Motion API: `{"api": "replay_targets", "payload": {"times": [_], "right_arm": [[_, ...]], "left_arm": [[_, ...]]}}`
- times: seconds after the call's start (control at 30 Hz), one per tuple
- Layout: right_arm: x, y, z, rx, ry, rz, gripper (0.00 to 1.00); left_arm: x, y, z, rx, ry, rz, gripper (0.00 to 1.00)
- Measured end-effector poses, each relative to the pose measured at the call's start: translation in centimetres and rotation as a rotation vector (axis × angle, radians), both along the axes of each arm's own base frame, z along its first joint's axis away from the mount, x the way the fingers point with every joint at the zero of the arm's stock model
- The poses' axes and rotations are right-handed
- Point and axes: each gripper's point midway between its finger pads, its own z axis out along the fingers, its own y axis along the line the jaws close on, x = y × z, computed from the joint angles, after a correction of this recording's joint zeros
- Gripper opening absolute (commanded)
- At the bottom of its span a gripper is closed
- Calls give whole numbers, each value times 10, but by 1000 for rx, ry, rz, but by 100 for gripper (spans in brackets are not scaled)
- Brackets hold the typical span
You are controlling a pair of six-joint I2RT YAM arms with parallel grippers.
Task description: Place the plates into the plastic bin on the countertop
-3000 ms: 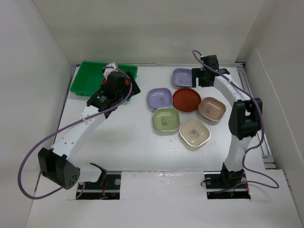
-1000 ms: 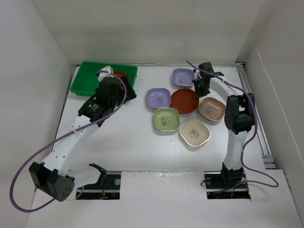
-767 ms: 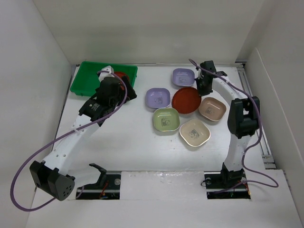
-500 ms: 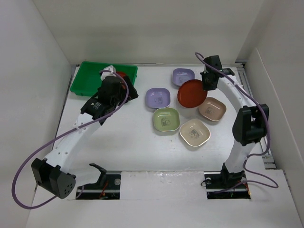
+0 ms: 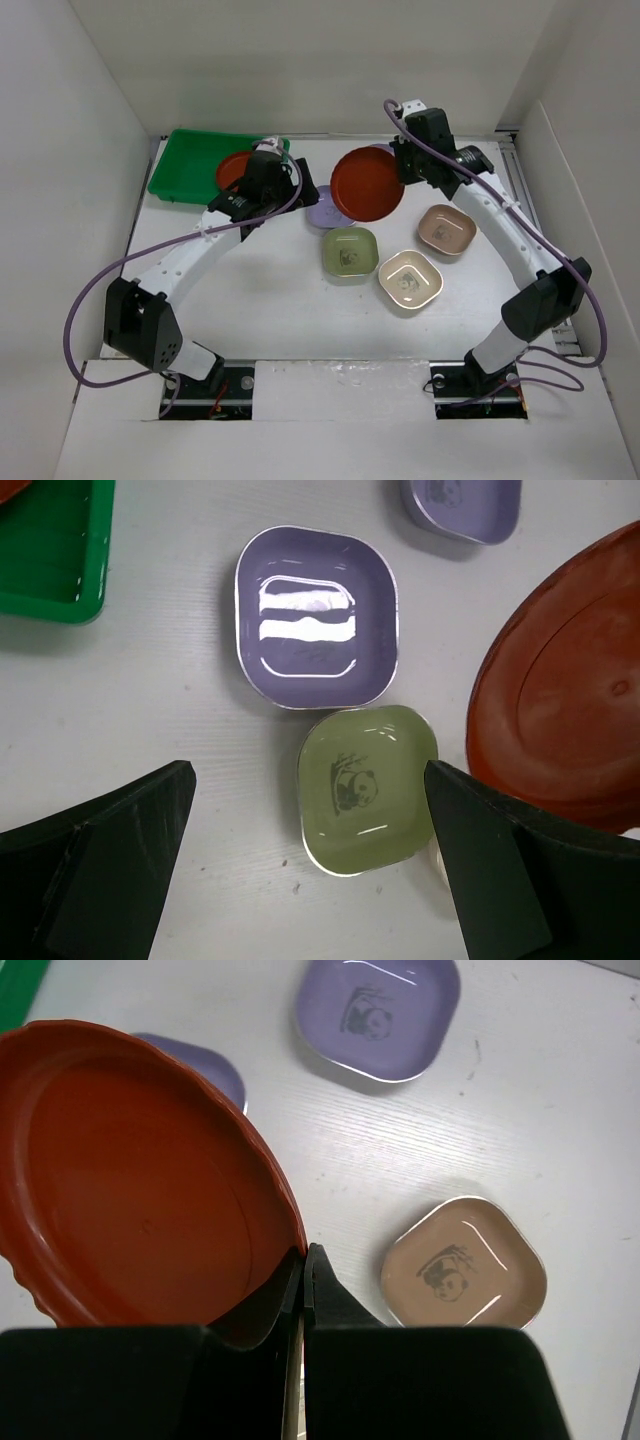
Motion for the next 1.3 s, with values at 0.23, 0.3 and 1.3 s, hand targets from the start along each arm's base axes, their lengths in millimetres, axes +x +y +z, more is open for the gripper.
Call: {"api": "replay_targets", "payload": {"times": [0.23, 0.3, 1.3], "right_arm": [[-11, 25, 5, 56, -5, 93, 0], [-14, 32, 4, 63, -1, 114, 0], [-13, 39, 8, 187, -27, 196, 52]], "left_arm": [[6, -16, 15, -60, -56, -66, 100], [6, -20, 19, -76, -68, -82, 100], [50, 5, 20, -22, -46, 60, 0]]}}
